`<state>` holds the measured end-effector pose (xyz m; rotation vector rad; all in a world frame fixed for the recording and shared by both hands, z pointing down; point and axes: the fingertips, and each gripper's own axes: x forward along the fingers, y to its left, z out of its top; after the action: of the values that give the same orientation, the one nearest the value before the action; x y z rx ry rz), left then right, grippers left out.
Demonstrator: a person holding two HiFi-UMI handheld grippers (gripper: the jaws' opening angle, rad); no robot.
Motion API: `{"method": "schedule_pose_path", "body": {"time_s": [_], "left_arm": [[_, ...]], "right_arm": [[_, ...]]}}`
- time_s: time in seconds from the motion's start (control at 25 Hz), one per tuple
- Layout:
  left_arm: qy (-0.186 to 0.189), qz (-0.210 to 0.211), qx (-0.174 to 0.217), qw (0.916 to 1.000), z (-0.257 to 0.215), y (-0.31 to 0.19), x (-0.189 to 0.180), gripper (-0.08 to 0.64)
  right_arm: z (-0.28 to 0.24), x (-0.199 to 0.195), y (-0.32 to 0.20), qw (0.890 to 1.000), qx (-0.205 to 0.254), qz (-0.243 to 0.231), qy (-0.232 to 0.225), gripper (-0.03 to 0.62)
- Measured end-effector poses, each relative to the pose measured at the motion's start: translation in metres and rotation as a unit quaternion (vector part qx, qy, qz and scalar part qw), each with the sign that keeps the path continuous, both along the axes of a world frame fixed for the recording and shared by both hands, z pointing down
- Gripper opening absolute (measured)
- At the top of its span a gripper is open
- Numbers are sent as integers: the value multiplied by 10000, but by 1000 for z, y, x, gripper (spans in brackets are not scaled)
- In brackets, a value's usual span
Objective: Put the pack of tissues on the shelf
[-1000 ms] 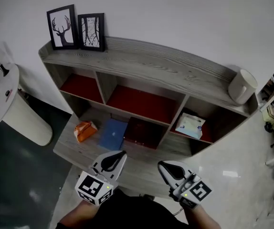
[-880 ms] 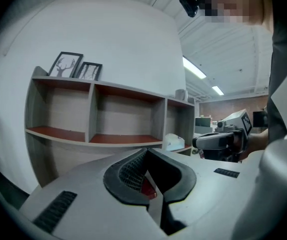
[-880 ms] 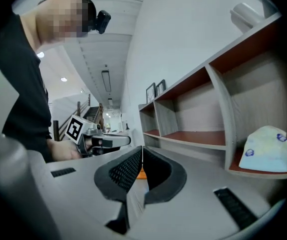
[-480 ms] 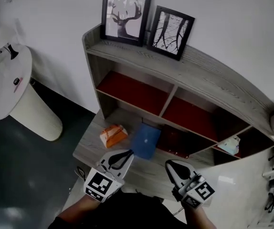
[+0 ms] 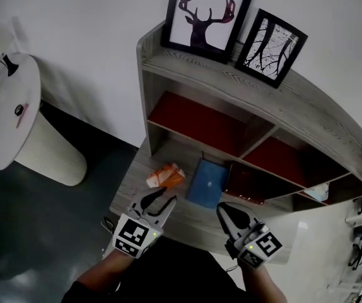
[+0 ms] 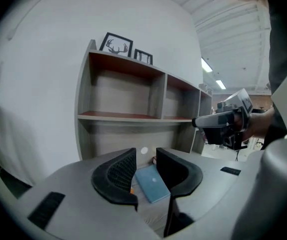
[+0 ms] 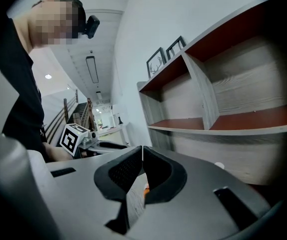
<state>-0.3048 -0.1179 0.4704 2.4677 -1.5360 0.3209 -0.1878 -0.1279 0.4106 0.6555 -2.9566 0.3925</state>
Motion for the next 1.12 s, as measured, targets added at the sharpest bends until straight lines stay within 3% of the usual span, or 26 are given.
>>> {"method": "schedule_pose_path", "body": {"time_s": [0.28, 0.72, 1.12], "left_arm": [[4, -380, -283, 9989, 44, -20, -23, 158], [112, -459, -1224, 9914, 152, -40, -34, 227], [-18, -555, -1870, 9808, 235, -51, -41, 235]], "right_arm": [[33, -19, -4, 9993, -301, -172, 165, 20], [84, -12, -8, 9967, -736, -36, 350, 20], [126, -12, -9, 9933, -1040, 11, 498, 20]]}}
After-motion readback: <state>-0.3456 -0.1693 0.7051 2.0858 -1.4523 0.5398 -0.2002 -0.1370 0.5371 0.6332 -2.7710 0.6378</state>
